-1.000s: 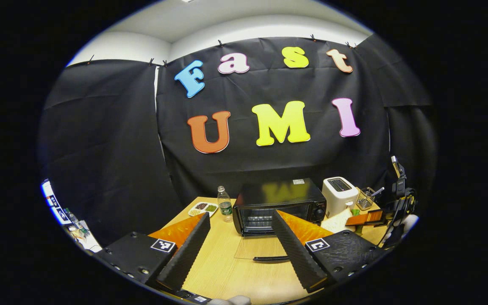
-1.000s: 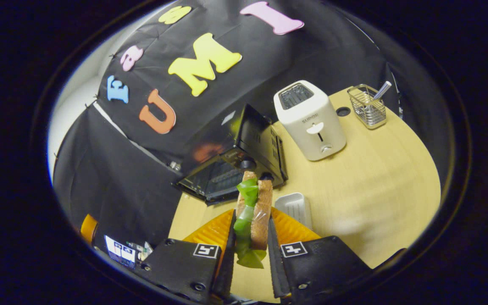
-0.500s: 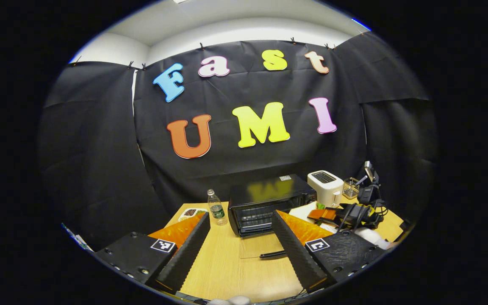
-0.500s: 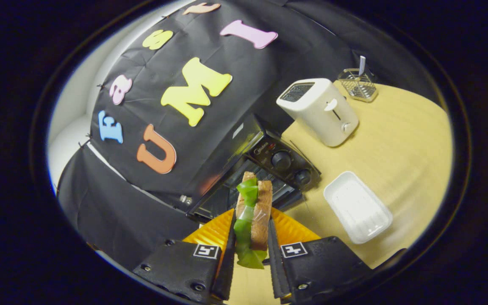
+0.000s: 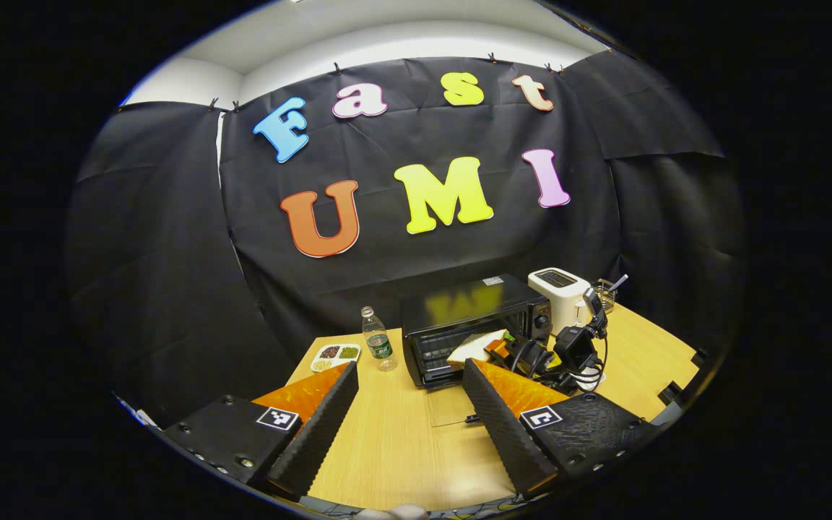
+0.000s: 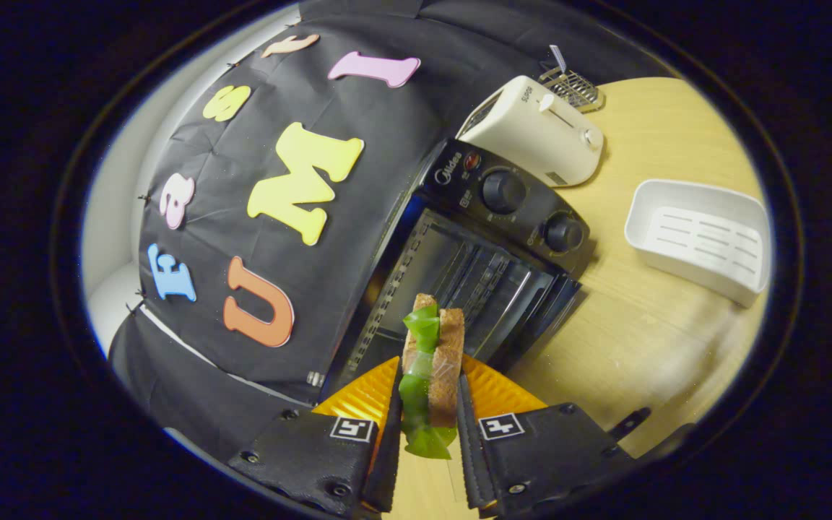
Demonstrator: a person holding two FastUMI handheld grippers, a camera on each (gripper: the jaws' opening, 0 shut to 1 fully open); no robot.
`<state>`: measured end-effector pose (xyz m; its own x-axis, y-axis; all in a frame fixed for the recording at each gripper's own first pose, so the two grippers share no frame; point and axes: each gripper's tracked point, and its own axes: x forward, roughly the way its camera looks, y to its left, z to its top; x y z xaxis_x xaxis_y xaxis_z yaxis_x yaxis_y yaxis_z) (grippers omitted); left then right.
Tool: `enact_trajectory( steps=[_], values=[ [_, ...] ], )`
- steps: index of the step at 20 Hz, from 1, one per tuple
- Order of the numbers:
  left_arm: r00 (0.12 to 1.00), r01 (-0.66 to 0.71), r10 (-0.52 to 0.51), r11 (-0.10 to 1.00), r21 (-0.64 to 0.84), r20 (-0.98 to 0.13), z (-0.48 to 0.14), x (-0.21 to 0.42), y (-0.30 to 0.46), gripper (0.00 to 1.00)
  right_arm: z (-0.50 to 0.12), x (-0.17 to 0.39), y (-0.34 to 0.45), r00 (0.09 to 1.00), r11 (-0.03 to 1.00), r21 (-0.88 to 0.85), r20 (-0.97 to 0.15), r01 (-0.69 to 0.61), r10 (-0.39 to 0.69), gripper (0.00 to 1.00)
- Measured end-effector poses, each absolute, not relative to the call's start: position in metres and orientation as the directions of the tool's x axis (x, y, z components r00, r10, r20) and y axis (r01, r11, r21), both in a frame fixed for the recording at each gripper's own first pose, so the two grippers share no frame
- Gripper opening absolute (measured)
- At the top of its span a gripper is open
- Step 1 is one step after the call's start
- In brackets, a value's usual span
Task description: Open the electric oven with the left hand, put the food in, and close the electric oven.
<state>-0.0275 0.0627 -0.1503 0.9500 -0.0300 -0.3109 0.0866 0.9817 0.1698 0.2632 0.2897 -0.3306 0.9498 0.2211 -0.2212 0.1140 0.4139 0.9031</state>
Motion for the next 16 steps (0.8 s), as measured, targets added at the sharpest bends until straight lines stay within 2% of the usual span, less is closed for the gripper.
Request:
enact_trajectory(
  steps=[7,8,9,11,12,14,16],
  values=[
    [0.931,0.055,0.009,0.985,0.164,-0.366,-0.173,-0.019,0.093,0.96,-0.345,0.327,0.306,0.96,0.383,0.909,-0.238,0.166,0.148,0.4],
    [0.929,0.048,0.014,0.986,0.16,-0.37,-0.175,-0.018,0.096,0.96,-0.345,0.334,0.308,0.961,0.392,0.905,-0.235,0.163,0.143,0.4],
    [0.926,0.044,0.018,0.987,0.156,-0.377,-0.178,-0.018,0.099,0.96,-0.347,0.342,0.309,0.963,0.414,0.895,-0.236,0.164,0.13,0.3],
    [0.923,0.036,0.024,0.988,0.149,-0.384,-0.179,-0.018,0.102,0.96,-0.356,0.348,0.312,0.955,0.479,0.86,-0.268,0.177,0.128,0.31],
    [0.923,0.039,0.021,0.988,0.148,-0.383,-0.179,-0.017,0.102,0.96,-0.359,0.347,0.312,0.95,0.511,0.84,-0.285,0.183,0.129,0.46],
    [0.925,0.045,0.017,0.987,0.153,-0.38,-0.178,-0.016,0.1,0.96,-0.363,0.346,0.303,0.945,0.577,0.79,-0.315,0.206,0.093,0.56],
    [0.928,0.057,0.005,0.986,0.157,-0.372,-0.178,-0.01,0.096,0.96,-0.359,0.345,0.302,0.944,0.655,0.735,-0.315,0.175,0.102,0.61]
  ],
)
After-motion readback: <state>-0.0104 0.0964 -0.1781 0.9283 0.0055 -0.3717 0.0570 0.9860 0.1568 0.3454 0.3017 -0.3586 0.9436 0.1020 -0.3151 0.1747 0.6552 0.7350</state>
